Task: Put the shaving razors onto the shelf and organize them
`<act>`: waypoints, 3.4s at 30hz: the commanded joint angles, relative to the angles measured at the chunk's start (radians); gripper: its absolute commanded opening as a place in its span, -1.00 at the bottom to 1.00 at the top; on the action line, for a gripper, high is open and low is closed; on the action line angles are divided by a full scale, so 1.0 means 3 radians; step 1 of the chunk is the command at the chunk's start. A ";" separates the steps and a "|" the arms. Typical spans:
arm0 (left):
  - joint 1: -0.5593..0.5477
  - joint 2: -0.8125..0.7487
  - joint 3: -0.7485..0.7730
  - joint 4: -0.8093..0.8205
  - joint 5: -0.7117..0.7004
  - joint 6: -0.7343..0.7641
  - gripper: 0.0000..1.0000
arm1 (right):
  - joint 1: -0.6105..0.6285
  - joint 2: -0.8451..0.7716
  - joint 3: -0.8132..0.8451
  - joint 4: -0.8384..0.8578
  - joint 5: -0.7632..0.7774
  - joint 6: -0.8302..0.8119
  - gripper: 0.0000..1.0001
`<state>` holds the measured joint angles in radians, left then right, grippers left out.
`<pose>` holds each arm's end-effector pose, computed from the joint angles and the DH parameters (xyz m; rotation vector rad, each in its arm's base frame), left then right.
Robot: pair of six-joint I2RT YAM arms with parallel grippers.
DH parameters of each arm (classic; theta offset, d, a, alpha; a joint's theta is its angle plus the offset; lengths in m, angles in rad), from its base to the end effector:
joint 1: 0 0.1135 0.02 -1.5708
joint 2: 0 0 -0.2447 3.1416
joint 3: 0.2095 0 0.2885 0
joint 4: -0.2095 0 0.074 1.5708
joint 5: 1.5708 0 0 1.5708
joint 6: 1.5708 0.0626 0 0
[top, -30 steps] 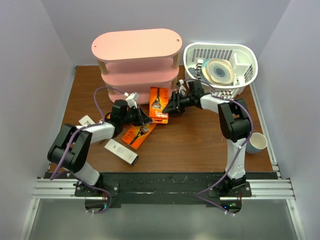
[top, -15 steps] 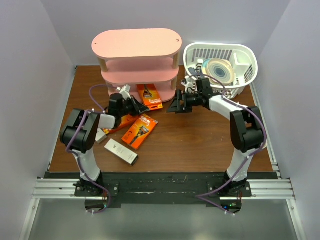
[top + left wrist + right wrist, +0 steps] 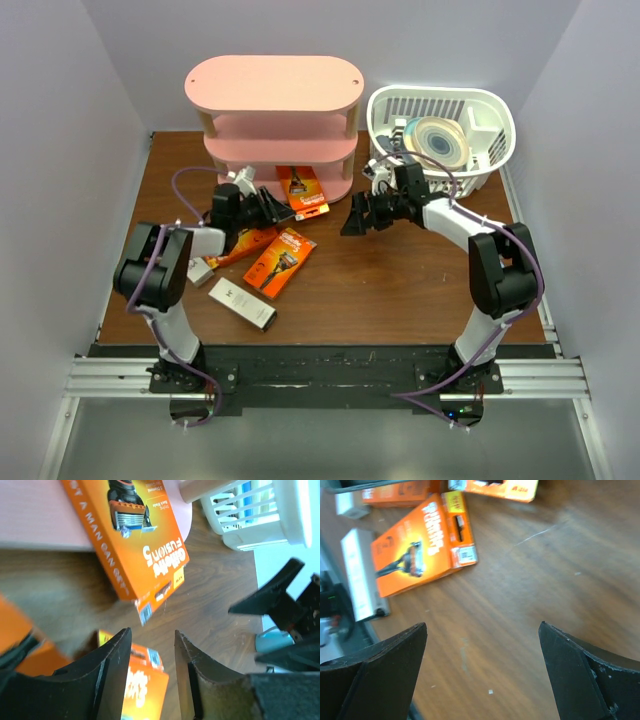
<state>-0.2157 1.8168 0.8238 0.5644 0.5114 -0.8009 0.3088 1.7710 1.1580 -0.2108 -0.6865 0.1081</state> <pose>0.3851 -0.1157 0.0938 -0.2686 2.1175 -1.1390 0.3854 0.1646 0.1502 -0.5656 2.3162 1.0171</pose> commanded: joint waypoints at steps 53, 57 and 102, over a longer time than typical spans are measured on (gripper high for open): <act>-0.0201 0.1215 0.0761 0.1187 -0.0897 -0.0828 -1.00 | 0.0607 0.0800 0.0533 0.1061 0.1822 0.1256 -1.00; -0.0186 0.1108 0.0741 0.1018 -0.0892 -0.0864 -1.00 | 0.0576 0.0607 0.0492 0.0943 0.1935 0.1163 -1.00; -0.0012 0.0755 0.0373 0.1079 -0.0630 -0.0557 -0.47 | 0.0182 0.1010 0.0666 0.1490 0.1184 0.1470 0.34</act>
<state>-0.2394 2.0537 0.9230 0.8185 0.3367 -0.9604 0.3340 2.1052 1.3849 0.2481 -0.3332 0.5587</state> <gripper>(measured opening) 0.259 0.647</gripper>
